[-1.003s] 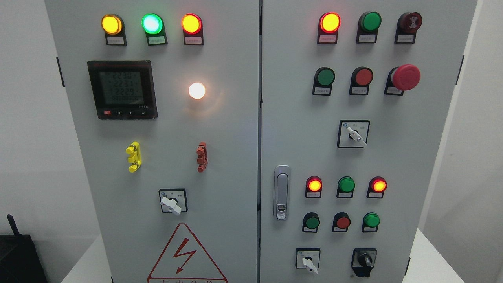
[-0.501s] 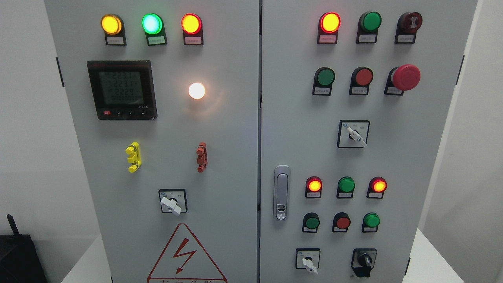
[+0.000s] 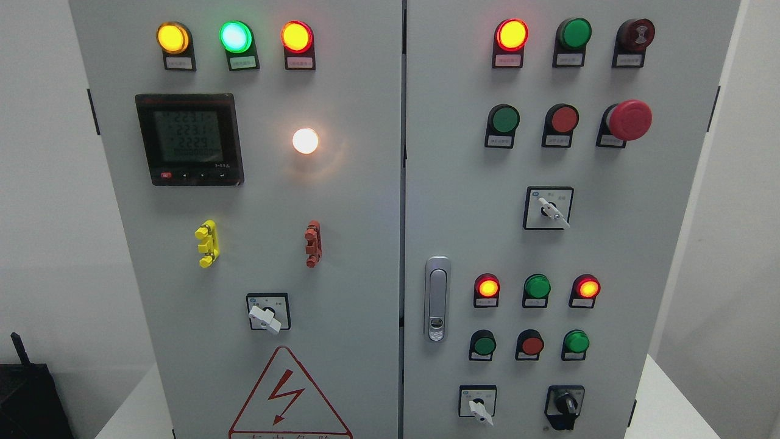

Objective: Trip black knob to open circuit

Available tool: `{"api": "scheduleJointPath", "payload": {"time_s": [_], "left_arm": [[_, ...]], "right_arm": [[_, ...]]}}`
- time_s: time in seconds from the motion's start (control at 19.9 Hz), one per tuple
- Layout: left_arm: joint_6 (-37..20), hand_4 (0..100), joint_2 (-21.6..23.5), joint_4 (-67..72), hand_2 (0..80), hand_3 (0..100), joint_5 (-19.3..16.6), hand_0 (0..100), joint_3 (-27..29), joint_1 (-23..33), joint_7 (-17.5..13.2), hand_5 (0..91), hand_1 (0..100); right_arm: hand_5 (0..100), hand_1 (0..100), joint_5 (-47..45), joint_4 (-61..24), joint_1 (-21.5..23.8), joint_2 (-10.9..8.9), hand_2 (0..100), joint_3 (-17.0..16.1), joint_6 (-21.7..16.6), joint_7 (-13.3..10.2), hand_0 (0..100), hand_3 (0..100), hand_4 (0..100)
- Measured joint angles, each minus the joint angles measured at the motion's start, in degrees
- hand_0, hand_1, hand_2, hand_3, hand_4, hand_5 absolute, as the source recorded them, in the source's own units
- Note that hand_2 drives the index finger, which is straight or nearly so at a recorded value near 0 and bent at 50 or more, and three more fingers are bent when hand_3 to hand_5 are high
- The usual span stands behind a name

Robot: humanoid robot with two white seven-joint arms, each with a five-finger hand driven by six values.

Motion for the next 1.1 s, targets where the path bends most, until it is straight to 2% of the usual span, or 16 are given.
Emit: {"api": "scheduleJointPath", "payload": {"time_s": [0.55,0.9,1.1], "left_arm": [[0.0,0,0.0,0.0,0.0,0,0.0,12,0.0,0.0,0.0,0.0,39],[-0.1,0,0.0,0.0,0.0,0,0.0,12,0.0,0.0,0.0,0.0,39],[-0.1,0,0.0,0.0,0.0,0,0.0,12,0.0,0.0,0.0,0.0,39]], "right_arm": [[0,1,0.1,-22.2,2.8,-1.17,0,0.5,-8.1,-3.4,0,17,8],[0,0,0.1,-34.5,3.1,-1.78,0,-0.9,-8.7,-3.6,0,19,11],[3,0,0.1,-40.7,3.2,-2.29,0,-1.8,-7.8,-3.7,0,24,19]]}}
